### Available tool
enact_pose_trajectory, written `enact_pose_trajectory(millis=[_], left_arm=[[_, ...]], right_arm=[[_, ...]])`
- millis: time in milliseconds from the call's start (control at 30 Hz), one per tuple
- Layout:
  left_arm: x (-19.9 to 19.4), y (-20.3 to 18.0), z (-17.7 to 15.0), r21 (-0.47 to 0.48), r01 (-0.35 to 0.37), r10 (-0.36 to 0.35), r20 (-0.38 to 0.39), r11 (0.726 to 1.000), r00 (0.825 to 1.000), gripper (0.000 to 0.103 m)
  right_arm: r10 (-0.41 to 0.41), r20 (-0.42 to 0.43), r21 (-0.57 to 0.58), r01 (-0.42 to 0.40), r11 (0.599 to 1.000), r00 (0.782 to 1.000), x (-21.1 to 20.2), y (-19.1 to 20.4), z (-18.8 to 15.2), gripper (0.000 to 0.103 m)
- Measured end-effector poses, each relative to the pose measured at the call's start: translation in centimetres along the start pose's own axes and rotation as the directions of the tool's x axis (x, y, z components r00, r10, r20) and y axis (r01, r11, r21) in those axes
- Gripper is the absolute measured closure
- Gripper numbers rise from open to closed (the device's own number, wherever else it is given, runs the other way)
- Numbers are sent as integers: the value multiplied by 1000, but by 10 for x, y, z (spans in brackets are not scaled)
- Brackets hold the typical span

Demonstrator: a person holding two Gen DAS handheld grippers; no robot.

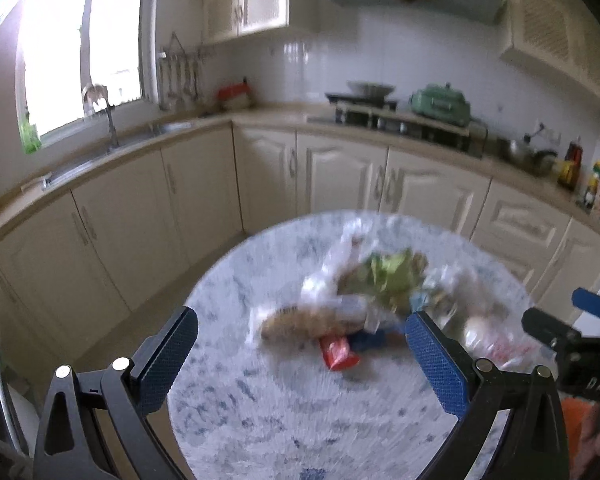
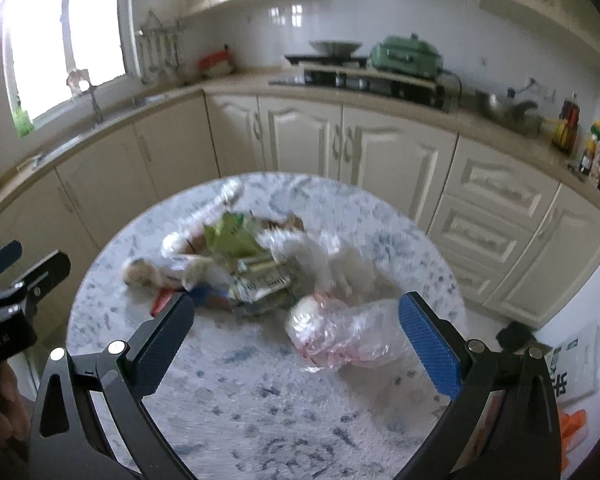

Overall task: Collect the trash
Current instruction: 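Move both tools toward the trash pile on the round table, then grasp the red wrapper with the left tool while the right tool grasps the red-printed plastic bag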

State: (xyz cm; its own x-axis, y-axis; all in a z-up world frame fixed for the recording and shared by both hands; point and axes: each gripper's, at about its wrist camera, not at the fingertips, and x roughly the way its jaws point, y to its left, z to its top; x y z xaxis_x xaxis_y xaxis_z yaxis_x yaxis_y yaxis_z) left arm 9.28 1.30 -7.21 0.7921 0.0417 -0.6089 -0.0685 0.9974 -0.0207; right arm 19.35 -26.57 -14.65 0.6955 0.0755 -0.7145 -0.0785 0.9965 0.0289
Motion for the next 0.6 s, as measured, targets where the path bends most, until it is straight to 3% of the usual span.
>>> enact_pose_trajectory(millis=[233, 600], left_arm=[[53, -5, -3, 20, 9, -6, -124, 1000, 992, 1], [150, -7, -10, 8, -14, 16, -234, 1000, 972, 1]], right_arm=[[-1, -101, 22, 3, 1000, 995, 42, -15, -12, 0], [16, -183, 39, -9, 999, 983, 88, -29, -19, 0]])
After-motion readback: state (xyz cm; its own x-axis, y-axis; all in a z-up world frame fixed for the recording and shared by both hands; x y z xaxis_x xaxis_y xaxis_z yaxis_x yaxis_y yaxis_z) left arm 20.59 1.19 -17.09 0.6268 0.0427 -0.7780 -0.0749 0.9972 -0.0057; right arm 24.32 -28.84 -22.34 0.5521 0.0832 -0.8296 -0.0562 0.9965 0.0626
